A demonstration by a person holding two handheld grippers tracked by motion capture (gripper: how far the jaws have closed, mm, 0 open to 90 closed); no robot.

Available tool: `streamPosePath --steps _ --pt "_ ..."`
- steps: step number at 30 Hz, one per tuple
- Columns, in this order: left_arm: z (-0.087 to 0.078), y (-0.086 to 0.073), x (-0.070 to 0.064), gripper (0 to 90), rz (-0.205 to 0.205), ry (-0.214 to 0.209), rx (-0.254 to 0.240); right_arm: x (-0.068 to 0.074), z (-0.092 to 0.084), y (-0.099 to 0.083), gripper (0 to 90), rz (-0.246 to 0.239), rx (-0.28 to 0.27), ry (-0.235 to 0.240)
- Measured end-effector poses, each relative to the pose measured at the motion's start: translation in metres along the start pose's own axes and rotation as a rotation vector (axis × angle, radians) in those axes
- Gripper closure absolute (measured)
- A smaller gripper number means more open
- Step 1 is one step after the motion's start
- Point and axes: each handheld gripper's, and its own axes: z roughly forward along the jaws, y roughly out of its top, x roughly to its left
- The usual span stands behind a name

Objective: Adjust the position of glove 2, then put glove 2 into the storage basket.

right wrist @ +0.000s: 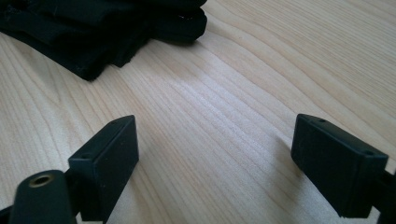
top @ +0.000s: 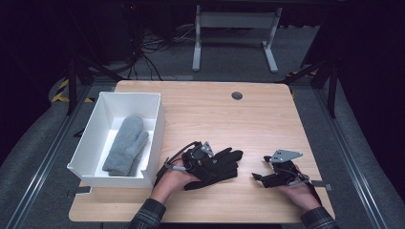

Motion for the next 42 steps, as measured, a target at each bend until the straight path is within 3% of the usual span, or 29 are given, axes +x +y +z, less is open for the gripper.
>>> streamPosePath --steps 1,7,13,23,27,42 --pt "-0.001 0.0 -0.001 31.4 0.008 -0.01 0.0 0.0 0.0 0.0 15.3 0.0 0.0 0.0" --pt "-0.003 0.002 -0.004 53.3 0.005 -0.05 0.017 0.0 0.0 0.0 15.5 -0.004 -0.001 0.003" --pt "-0.005 0.004 -0.006 62.2 -0.027 -0.059 0.031 0.0 0.0 0.0 15.5 -0.005 -0.003 0.004" --pt "-0.017 0.011 -0.013 65.4 -0.064 -0.033 0.02 0.0 0.0 0.0 15.6 -0.005 -0.005 0.007" --pt "-0.024 0.013 -0.014 65.5 -0.089 -0.035 -0.01 0.0 0.0 0.0 15.6 -0.005 -0.005 0.007" --pt "-0.08 0.026 -0.018 65.2 -0.158 0.035 -0.078 0.0 0.001 0.0 15.3 -0.004 -0.007 0.008"
